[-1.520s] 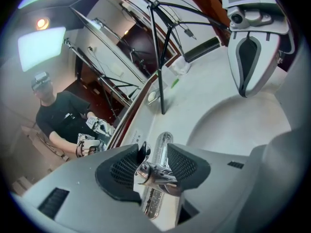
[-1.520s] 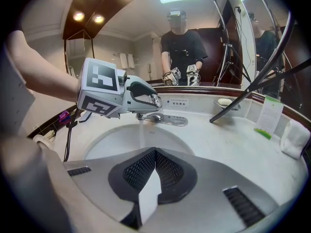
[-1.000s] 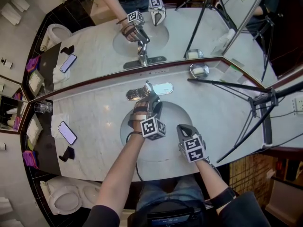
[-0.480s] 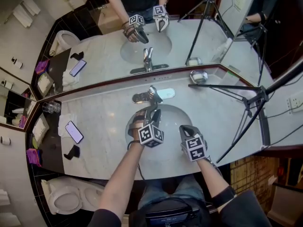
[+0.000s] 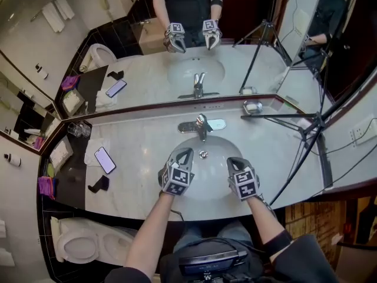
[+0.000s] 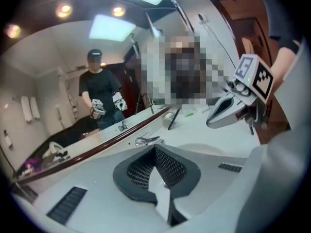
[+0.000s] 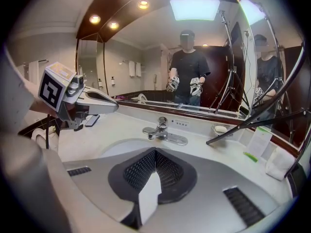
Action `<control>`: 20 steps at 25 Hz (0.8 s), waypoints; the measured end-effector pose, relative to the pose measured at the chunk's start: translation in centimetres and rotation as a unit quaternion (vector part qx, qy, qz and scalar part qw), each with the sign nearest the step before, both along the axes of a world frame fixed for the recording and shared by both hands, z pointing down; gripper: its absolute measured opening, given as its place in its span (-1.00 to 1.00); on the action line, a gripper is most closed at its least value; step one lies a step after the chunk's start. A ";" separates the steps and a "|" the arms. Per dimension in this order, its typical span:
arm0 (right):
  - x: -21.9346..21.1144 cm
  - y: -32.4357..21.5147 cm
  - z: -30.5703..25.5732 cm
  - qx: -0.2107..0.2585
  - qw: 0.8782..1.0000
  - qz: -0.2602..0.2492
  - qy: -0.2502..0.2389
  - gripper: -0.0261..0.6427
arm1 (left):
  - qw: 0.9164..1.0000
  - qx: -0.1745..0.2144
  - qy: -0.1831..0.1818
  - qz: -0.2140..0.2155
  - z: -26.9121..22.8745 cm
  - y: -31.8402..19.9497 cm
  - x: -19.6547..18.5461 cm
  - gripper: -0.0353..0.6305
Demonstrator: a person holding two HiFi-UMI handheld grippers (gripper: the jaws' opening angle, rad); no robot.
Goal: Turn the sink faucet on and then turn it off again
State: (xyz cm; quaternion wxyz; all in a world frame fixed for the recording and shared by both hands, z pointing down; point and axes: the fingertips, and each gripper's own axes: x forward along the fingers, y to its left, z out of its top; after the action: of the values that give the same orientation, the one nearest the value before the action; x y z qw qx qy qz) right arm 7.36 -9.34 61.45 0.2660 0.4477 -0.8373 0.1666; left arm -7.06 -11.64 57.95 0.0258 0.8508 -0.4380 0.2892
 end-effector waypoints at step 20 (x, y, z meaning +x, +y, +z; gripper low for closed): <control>1.2 1.7 -3.4 0.027 1.000 0.008 0.000 -0.87 | 0.962 -0.059 0.216 -0.158 -1.6 10.0 -10.4 -0.89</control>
State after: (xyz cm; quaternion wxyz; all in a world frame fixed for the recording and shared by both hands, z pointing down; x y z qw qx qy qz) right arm 8.51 -7.67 58.05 0.2523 0.4617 -0.8377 0.1464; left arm -17.42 -1.60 56.32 0.2159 0.8098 -0.5330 0.1161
